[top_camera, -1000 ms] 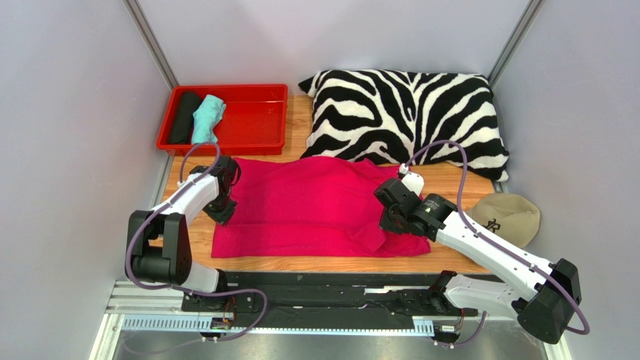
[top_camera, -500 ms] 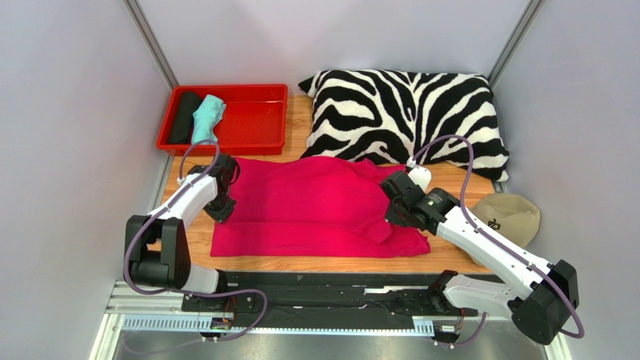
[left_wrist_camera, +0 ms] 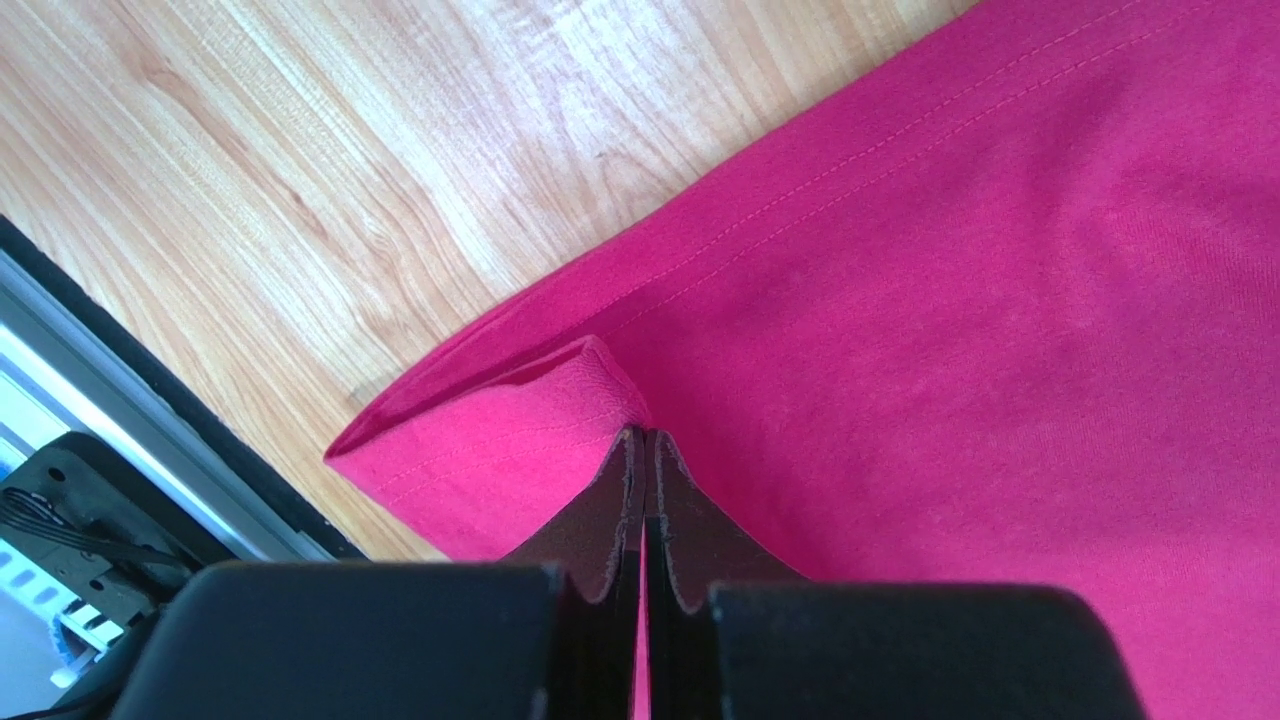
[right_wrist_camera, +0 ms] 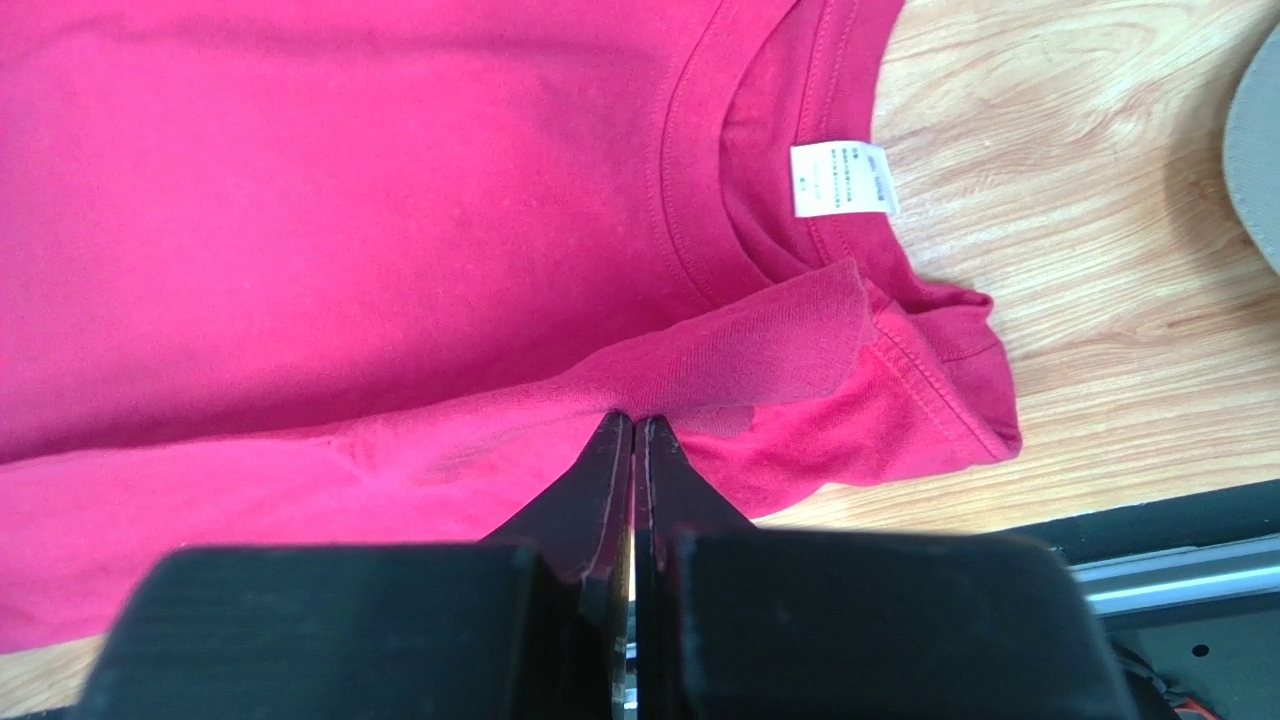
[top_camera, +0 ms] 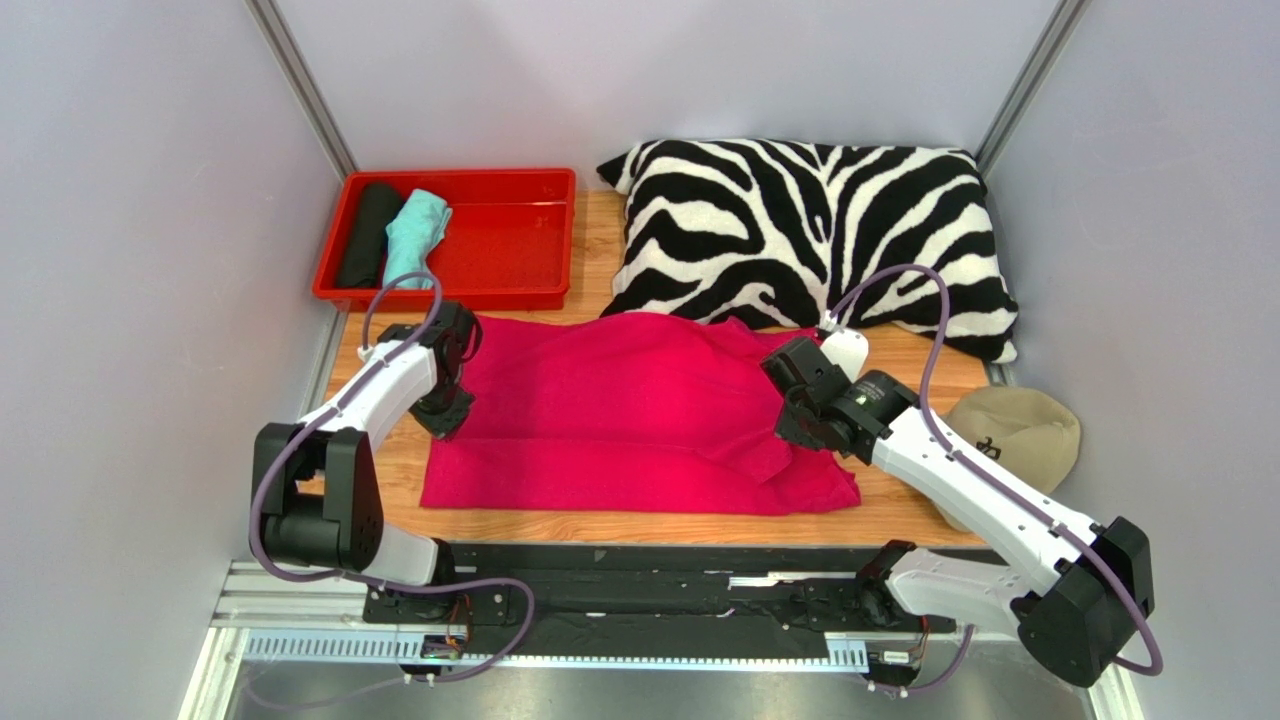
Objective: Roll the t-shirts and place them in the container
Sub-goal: Pick up the T-shirt from the center of the board.
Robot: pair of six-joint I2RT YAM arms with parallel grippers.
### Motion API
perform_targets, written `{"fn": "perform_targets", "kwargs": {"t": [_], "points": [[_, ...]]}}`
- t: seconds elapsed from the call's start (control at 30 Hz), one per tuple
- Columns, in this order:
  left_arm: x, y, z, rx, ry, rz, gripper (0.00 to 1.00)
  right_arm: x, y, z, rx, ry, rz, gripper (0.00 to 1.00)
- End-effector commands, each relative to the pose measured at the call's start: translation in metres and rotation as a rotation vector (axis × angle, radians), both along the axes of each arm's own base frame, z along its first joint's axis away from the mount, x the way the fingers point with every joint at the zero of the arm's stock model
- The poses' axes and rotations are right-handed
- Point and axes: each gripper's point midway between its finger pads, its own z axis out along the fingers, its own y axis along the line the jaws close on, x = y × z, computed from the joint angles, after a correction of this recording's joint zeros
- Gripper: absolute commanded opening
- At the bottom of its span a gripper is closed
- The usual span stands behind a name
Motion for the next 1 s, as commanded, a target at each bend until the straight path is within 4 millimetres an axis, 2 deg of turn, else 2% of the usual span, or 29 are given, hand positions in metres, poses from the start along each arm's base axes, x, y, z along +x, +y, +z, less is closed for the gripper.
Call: {"fn": "perform_targets", "kwargs": {"t": [0.0,0.43,0.47,0.53,0.57,0.67,0.77,0.8,0.87,0.97], "points": [[0.017,0.001,0.008,0.015,-0.036,-0.024,0.00,0.010,-0.011,0.011,-0.021,-0.051,-0.037,0.00],[0.030,-0.003,0.000,0.011,-0.031,-0.071,0.00,0.021,-0.006,-0.008,-0.049,-0.014,-0.032,0.01],[0.033,-0.004,0.001,0.009,-0.038,-0.078,0.14,0.024,-0.004,-0.008,-0.048,-0.021,-0.025,0.03],[0.036,-0.005,0.004,0.006,-0.045,-0.113,0.27,0.028,0.000,-0.013,-0.059,-0.007,-0.008,0.10],[0.040,-0.005,0.009,0.006,-0.070,-0.127,0.42,0.032,0.004,-0.012,-0.051,-0.015,0.000,0.13],[0.050,-0.009,0.023,0.007,-0.126,-0.232,0.58,0.045,0.016,-0.016,-0.051,-0.018,0.047,0.26],[0.063,-0.028,0.039,-0.054,-0.211,-0.368,0.62,0.055,0.022,-0.018,-0.079,-0.013,0.084,0.40],[0.065,-0.042,0.043,-0.093,-0.229,-0.423,0.62,0.061,0.026,-0.012,-0.078,-0.024,0.092,0.43],[0.068,-0.061,0.056,-0.112,-0.279,-0.522,0.62,0.064,0.022,-0.008,-0.101,-0.019,0.084,0.47],[0.068,-0.114,0.072,-0.177,-0.352,-0.731,0.60,0.062,0.014,0.011,-0.107,-0.050,0.055,0.49]]}}
